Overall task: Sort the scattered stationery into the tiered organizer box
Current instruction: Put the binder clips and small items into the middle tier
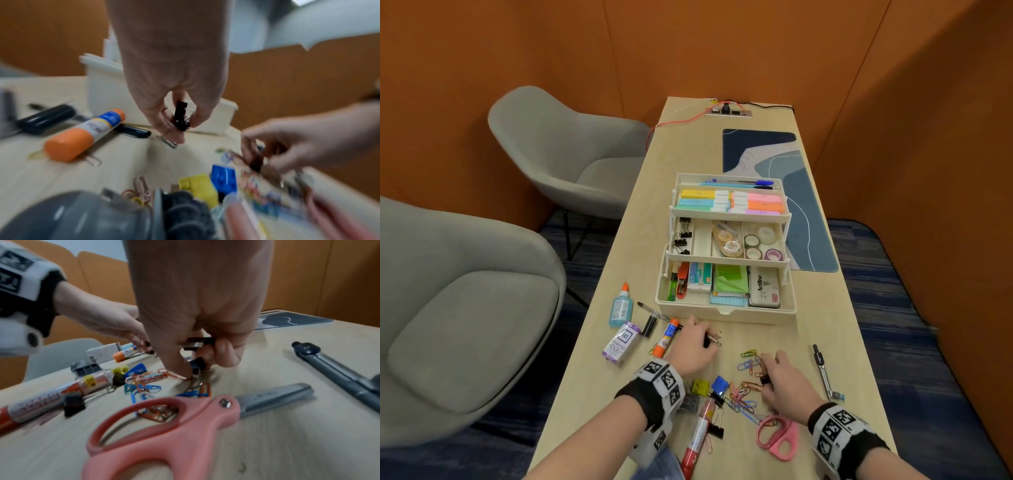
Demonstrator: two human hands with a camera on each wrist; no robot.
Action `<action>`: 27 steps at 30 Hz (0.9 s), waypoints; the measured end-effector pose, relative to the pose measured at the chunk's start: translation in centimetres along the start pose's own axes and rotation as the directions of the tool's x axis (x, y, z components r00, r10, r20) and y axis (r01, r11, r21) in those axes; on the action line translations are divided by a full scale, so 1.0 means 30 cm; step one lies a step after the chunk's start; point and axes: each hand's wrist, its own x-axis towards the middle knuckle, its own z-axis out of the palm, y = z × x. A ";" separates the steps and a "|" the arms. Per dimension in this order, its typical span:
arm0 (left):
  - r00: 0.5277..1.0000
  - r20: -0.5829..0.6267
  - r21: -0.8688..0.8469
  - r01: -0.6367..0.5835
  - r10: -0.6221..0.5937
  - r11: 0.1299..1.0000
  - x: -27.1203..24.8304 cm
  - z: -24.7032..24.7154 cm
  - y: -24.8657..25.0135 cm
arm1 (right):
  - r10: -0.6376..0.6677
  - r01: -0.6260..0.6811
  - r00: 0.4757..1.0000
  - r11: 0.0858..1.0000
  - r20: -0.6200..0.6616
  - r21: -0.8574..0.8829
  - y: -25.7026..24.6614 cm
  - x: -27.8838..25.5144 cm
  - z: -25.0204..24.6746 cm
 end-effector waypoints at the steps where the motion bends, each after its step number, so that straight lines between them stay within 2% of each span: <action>1: 0.998 -0.007 -0.131 0.063 -0.065 0.989 -0.004 -0.015 -0.011 | 0.005 -0.006 1.000 0.999 0.005 0.034 0.002 0.001 -0.005; 2: 0.990 0.014 -0.292 0.137 -0.138 0.947 -0.008 -0.030 -0.023 | 0.006 -0.007 1.000 0.998 0.005 0.062 0.005 0.005 -0.009; 5: 0.954 0.174 -0.659 0.297 -0.244 0.691 -0.033 -0.087 -0.053 | 0.030 -0.023 0.999 0.979 -0.029 0.201 0.024 0.024 -0.016; 8: 0.938 0.284 -0.817 0.345 -0.197 0.462 -0.078 -0.138 -0.075 | 0.108 -0.062 0.991 0.888 -0.075 0.455 0.026 0.042 -0.034; 9: 0.937 0.301 -0.840 0.349 -0.178 0.417 -0.095 -0.151 -0.081 | 0.134 -0.082 0.989 0.834 -0.058 0.545 0.017 0.045 -0.044; 11: 0.932 0.326 -0.846 0.363 -0.158 0.392 -0.126 -0.164 -0.102 | 0.160 -0.154 0.985 0.688 0.058 0.710 -0.009 0.052 -0.057; 13: 0.926 0.347 -0.833 0.378 -0.152 0.404 -0.151 -0.164 -0.119 | 0.112 -0.250 0.968 0.531 0.225 0.810 -0.045 0.045 -0.066; 14: 0.923 0.349 -0.820 0.385 -0.162 0.423 -0.158 -0.158 -0.126 | 0.066 -0.280 0.956 0.495 0.286 0.822 -0.064 0.038 -0.065; 15: 0.919 0.347 -0.801 0.393 -0.184 0.452 -0.166 -0.155 -0.124 | 0.014 -0.283 0.947 0.506 0.320 0.815 -0.080 0.029 -0.059; 17: 0.920 0.303 -0.708 0.391 -0.247 0.588 -0.182 -0.142 -0.116 | -0.066 -0.197 0.950 0.630 0.305 0.752 -0.108 0.017 -0.035; 19: 0.944 0.193 -0.514 0.330 -0.268 0.792 -0.204 -0.126 -0.107 | -0.119 -0.032 0.972 0.793 0.205 0.609 -0.129 0.010 -0.007; 21: 0.980 0.112 -0.235 0.189 -0.167 0.953 -0.230 -0.105 -0.115 | -0.177 0.114 0.978 0.901 0.113 0.418 -0.140 0.009 0.022; 22: 0.989 0.115 -0.087 0.103 -0.093 0.991 -0.245 -0.094 -0.122 | -0.211 0.169 0.972 0.931 0.099 0.325 -0.148 0.002 0.030; 23: 0.990 0.141 0.047 0.023 -0.030 0.999 -0.263 -0.087 -0.127 | -0.252 0.227 0.963 0.949 0.094 0.219 -0.155 -0.003 0.039; 25: 0.978 0.198 0.253 -0.115 0.065 0.961 -0.294 -0.072 -0.137 | -0.328 0.329 0.939 0.944 0.099 0.012 -0.169 -0.016 0.052; 27: 0.964 0.234 0.359 -0.208 0.128 0.910 -0.309 -0.059 -0.143 | -0.362 0.370 0.926 0.926 0.105 -0.071 -0.173 -0.015 0.061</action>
